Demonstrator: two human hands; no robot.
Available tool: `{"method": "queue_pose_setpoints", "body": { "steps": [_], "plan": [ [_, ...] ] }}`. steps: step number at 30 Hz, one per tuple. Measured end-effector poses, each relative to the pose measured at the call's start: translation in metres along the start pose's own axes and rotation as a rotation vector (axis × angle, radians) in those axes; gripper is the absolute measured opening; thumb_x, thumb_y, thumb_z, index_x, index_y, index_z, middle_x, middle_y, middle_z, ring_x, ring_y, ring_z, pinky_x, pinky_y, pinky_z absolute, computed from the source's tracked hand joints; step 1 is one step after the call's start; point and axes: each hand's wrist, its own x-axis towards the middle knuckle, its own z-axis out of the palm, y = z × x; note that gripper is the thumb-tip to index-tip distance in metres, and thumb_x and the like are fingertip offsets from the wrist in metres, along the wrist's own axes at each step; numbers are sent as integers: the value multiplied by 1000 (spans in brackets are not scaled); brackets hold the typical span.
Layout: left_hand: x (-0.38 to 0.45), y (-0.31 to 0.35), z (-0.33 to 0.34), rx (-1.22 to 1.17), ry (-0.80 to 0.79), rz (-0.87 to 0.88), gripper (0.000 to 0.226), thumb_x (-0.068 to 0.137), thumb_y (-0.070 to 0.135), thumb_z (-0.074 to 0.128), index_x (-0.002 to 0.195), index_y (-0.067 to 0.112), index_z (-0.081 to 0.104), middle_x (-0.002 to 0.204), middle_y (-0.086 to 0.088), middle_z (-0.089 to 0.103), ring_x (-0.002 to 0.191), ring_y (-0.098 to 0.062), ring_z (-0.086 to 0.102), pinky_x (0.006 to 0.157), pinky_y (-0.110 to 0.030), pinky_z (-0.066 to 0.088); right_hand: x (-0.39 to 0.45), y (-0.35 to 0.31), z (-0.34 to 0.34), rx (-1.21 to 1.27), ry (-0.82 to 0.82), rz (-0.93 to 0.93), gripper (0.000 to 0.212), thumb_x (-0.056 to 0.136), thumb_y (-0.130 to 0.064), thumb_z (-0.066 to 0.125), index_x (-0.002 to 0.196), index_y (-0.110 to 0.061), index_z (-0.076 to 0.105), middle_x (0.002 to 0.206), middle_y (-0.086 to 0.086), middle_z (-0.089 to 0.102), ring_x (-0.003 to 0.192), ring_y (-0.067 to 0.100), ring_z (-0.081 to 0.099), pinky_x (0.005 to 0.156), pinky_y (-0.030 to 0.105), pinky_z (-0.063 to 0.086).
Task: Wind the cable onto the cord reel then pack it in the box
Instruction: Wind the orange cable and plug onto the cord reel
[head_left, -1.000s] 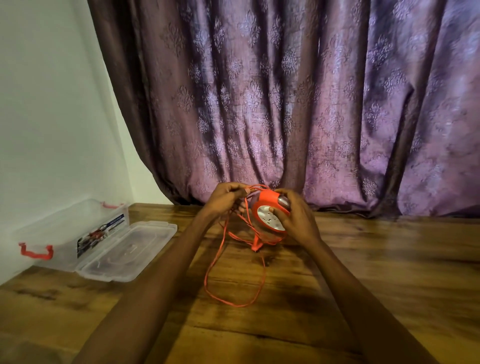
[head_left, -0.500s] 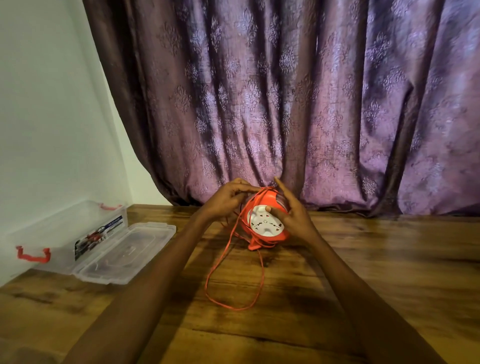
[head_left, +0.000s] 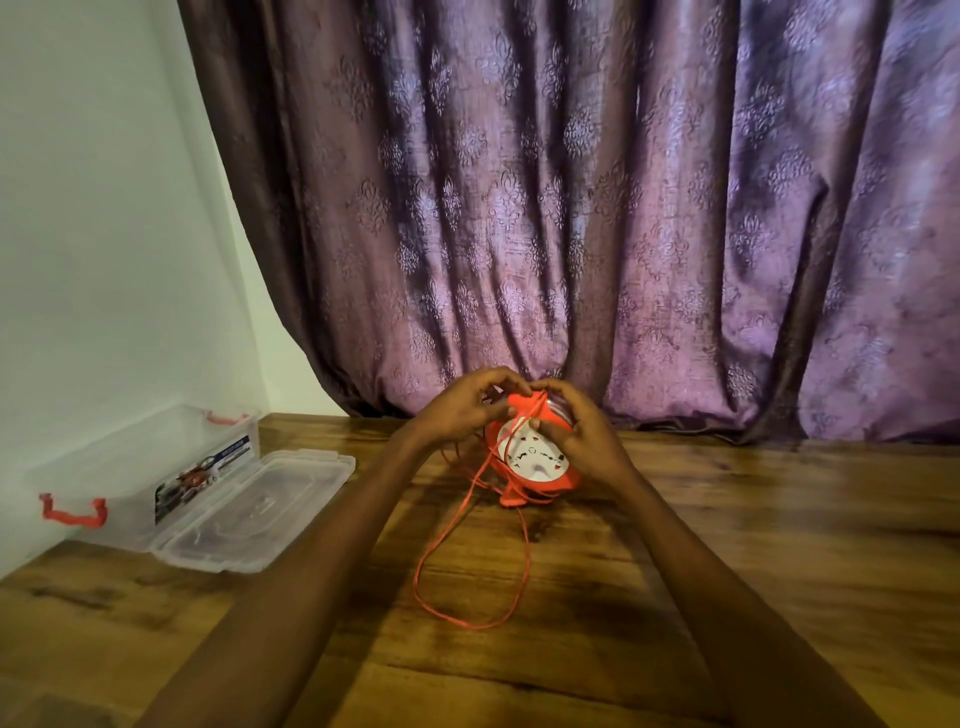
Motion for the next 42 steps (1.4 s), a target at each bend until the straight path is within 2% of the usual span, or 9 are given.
{"method": "queue_pose_setpoints", "body": {
  "steps": [2, 9, 13, 18, 22, 26, 31, 37, 42],
  "plan": [
    [-2, -5, 0, -34, 50, -81, 29, 86, 4, 72, 107, 21, 60, 104, 10, 64, 92, 3, 61, 83, -22, 47, -2, 0, 2, 5, 38, 21, 51, 84, -17, 76, 115, -51, 54, 128, -6, 63, 117, 11, 61, 99, 49, 51],
    [4, -6, 0, 209, -37, -79, 50, 80, 19, 80, 128, 17, 64, 118, -2, 63, 96, -11, 59, 87, -22, 48, -9, -1, 6, 21, 61, 58, 43, 80, -39, 74, 115, -45, 51, 120, -9, 65, 108, 8, 65, 91, 44, 55],
    [4, -7, -1, 71, -16, -152, 41, 72, 20, 87, 109, 21, 69, 107, -5, 71, 91, -18, 65, 84, -32, 52, -14, 2, -1, -51, 105, -6, 28, 88, -41, 62, 115, -35, 54, 113, -11, 67, 103, 4, 65, 88, 43, 54],
    [-4, -13, -3, -114, 41, -227, 32, 74, 13, 85, 98, 25, 67, 85, 13, 66, 67, 10, 57, 67, -15, 48, -18, 5, -18, -279, 168, -122, 19, 96, -29, 58, 115, -31, 62, 111, -11, 62, 99, 10, 63, 82, 42, 55],
    [-12, -23, -14, -326, 103, -326, 26, 80, 6, 79, 102, 15, 68, 83, 9, 69, 69, 0, 63, 62, -15, 51, -25, 10, -36, -494, 177, -142, 21, 93, -29, 58, 113, -30, 66, 108, -1, 58, 99, 21, 62, 80, 38, 52],
    [-19, -25, -17, -574, 216, -417, 33, 87, -3, 68, 119, -2, 59, 100, -18, 60, 84, -23, 58, 76, -33, 52, -31, 17, -48, -675, 118, -219, 19, 91, -21, 66, 109, -20, 73, 102, 3, 63, 91, 26, 66, 73, 37, 54],
    [-28, -26, -29, -714, 349, -456, 15, 91, 12, 67, 106, 10, 66, 95, -11, 70, 73, -16, 63, 67, -30, 54, -38, 25, -50, -880, 18, -256, 14, 87, -23, 70, 101, -22, 72, 102, 4, 64, 87, 29, 66, 65, 38, 53],
    [-22, -10, -34, -866, 521, -492, 5, 93, 11, 65, 89, 13, 63, 67, -2, 63, 56, -9, 56, 48, -20, 50, -32, 16, -50, -769, -366, -5, 37, 84, -35, 68, 120, -33, 71, 121, 2, 67, 109, 26, 63, 91, 34, 49],
    [-15, -3, -36, -927, 691, -499, 13, 93, 16, 67, 81, 17, 62, 56, 8, 63, 46, -1, 54, 45, -16, 48, -24, 23, -62, -767, -303, 281, 26, 87, -43, 57, 107, -43, 74, 119, -6, 72, 110, 21, 67, 90, 36, 53]
  ]
}}
